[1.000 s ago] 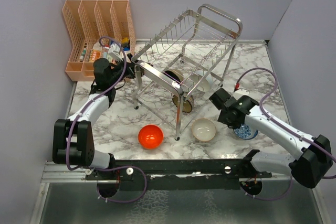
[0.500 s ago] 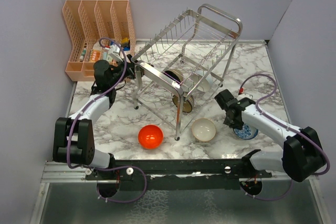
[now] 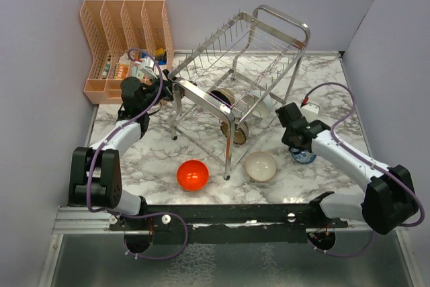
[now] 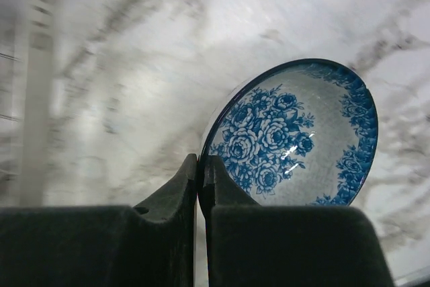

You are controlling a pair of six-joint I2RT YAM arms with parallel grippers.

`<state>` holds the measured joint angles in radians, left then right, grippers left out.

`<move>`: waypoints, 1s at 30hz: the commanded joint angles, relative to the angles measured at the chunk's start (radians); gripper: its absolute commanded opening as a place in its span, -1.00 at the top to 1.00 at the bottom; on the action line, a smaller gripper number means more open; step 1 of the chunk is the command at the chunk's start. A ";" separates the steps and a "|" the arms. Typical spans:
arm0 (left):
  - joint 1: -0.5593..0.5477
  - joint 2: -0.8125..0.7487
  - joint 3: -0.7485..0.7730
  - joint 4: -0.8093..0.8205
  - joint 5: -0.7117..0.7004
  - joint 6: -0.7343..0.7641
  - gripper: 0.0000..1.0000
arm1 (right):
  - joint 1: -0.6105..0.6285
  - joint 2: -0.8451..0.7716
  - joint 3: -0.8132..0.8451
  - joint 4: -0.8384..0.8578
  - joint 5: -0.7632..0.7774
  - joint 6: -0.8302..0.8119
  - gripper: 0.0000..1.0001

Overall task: Load the bowls into the dish rack
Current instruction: Move the bowl to the center of the board.

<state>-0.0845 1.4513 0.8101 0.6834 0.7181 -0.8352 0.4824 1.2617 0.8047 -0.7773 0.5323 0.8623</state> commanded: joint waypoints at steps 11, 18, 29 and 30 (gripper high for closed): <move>0.006 -0.008 -0.005 0.013 0.027 0.017 -0.99 | -0.004 0.323 0.249 0.237 -0.065 0.082 0.98; 0.006 -0.010 -0.004 -0.002 0.027 0.026 -0.99 | -0.004 0.327 0.241 0.261 -0.081 0.075 0.69; 0.007 -0.007 0.012 -0.022 0.019 0.046 -0.99 | -0.004 0.131 0.178 0.246 -0.170 -0.014 -0.02; 0.006 -0.007 0.014 -0.024 0.020 0.047 -0.99 | -0.004 0.110 0.169 0.245 -0.184 -0.022 -0.04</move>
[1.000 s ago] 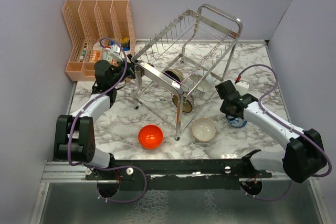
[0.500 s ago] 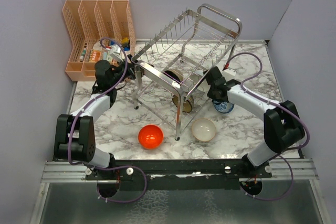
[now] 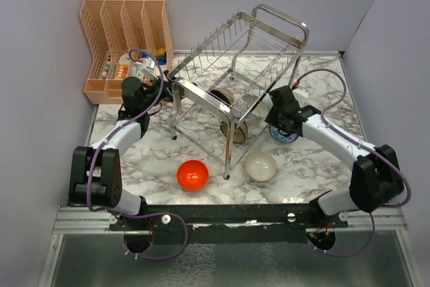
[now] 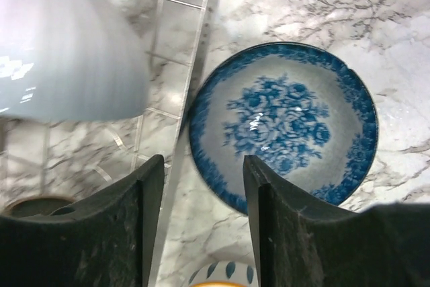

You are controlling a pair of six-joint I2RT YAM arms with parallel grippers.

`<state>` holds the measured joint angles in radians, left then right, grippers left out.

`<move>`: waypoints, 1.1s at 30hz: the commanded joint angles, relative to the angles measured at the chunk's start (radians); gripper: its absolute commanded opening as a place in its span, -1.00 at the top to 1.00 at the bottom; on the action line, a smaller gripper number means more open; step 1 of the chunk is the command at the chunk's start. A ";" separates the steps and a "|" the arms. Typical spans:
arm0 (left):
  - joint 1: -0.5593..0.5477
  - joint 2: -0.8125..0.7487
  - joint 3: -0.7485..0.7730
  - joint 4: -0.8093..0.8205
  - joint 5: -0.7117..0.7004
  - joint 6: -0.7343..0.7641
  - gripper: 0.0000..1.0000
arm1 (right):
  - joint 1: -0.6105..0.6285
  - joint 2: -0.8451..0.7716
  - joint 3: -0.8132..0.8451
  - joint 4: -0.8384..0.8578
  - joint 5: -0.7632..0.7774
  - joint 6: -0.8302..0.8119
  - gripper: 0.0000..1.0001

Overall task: Load the bowls into the dish rack
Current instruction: Move the bowl to the center of the board, then pick up the bowl from the center of the board.

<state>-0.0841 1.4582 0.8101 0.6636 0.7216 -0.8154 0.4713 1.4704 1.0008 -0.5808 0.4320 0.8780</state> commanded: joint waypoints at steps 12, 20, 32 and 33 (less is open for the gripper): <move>0.006 -0.033 0.012 -0.016 0.019 0.035 -0.99 | -0.114 -0.237 -0.110 -0.241 -0.025 0.033 -0.16; 0.006 -0.020 0.007 0.018 0.029 0.010 -0.99 | -0.253 -0.272 -0.246 -0.083 -0.198 -0.014 -0.03; 0.006 -0.037 0.006 -0.008 0.024 0.021 -0.99 | -0.255 -0.233 -0.315 0.073 -0.174 -0.007 0.87; 0.007 -0.037 0.006 -0.011 0.023 0.022 -0.99 | -0.254 -0.257 -0.315 0.066 -0.163 -0.008 0.92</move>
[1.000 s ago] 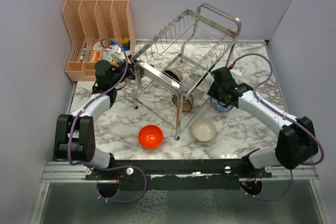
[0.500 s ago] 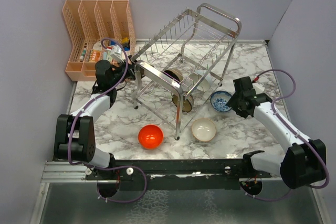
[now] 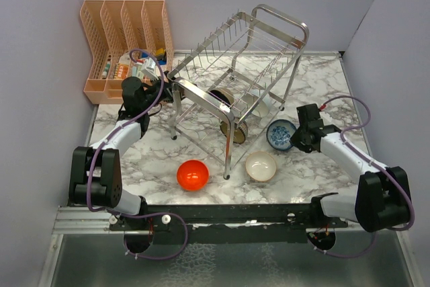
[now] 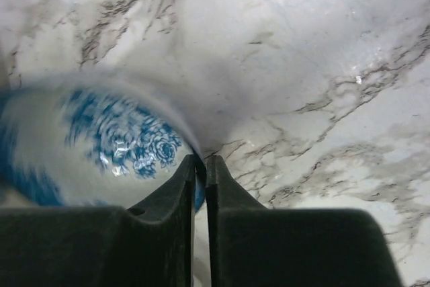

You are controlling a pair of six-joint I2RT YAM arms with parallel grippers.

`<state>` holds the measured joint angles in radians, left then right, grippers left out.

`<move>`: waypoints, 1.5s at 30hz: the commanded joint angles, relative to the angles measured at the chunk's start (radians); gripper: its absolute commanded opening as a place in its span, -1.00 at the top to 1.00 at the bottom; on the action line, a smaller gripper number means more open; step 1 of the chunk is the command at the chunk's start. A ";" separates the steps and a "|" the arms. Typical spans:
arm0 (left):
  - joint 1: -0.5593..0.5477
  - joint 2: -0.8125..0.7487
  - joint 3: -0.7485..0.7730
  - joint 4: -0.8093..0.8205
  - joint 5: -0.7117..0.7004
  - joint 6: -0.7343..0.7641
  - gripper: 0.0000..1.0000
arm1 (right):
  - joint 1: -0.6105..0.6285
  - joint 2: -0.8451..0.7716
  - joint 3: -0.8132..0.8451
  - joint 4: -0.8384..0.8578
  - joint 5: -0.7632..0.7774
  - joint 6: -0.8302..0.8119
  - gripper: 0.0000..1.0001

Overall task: Load the bowls into the dish rack
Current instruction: Pick up the bowl from the center of the board, then place the bowl in the dish rack.

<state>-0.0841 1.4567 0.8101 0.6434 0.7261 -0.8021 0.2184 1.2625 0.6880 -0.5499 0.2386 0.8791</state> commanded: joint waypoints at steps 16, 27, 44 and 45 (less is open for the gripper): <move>0.004 -0.042 0.012 -0.049 -0.009 0.053 -0.99 | 0.075 -0.438 0.005 0.018 0.148 -0.254 0.99; -0.008 -0.059 0.024 -0.079 -0.018 0.068 -0.99 | 0.274 -0.611 -0.127 0.417 0.302 -0.477 0.99; -0.024 -0.088 0.019 -0.120 -0.038 0.103 -0.99 | 0.441 -0.460 -0.291 1.064 0.378 -0.775 0.98; -0.026 -0.090 0.017 -0.118 -0.040 0.103 -0.99 | 0.457 -0.448 -0.298 1.098 0.393 -0.794 0.99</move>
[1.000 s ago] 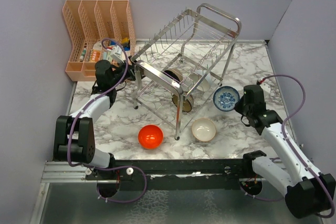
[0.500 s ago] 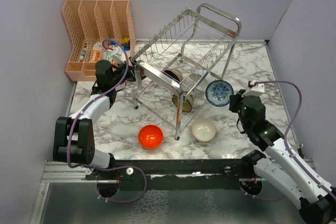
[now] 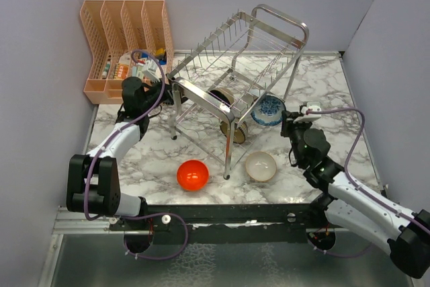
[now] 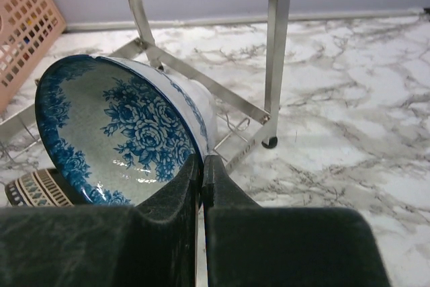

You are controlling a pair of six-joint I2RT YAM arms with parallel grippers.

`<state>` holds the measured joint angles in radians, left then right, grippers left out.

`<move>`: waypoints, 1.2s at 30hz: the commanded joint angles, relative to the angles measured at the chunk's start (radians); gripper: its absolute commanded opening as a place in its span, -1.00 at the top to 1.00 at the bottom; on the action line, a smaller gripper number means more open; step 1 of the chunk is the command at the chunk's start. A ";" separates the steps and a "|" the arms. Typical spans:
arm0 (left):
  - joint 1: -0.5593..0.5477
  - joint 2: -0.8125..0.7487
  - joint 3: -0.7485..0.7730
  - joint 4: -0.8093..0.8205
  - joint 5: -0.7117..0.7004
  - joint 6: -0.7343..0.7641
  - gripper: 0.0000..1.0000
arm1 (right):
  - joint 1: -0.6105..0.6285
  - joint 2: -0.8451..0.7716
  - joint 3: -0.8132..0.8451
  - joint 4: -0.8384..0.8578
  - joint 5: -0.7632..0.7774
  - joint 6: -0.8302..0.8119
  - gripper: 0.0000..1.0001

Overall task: Load the bowls into the dish rack
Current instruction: Place the bowl in the dish rack.

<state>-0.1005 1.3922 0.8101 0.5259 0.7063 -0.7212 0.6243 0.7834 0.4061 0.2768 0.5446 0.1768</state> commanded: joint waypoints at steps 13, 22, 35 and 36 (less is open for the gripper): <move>-0.012 -0.039 0.018 -0.015 -0.019 0.035 -0.99 | 0.252 0.367 -0.059 0.866 0.321 -0.392 0.98; -0.016 -0.032 0.009 -0.007 -0.015 0.038 -0.99 | 0.271 0.671 -0.076 1.369 0.413 -0.688 0.98; -0.016 -0.024 0.009 -0.008 -0.013 0.047 -0.99 | 0.314 0.862 -0.025 1.501 0.420 -0.794 0.98; -0.016 -0.024 0.008 -0.006 -0.013 0.046 -0.99 | 0.316 0.873 -0.020 1.501 0.417 -0.800 0.98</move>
<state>-0.1135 1.3788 0.8101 0.4992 0.7021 -0.6926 0.9306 1.6211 0.3485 1.4643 0.9516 -0.5900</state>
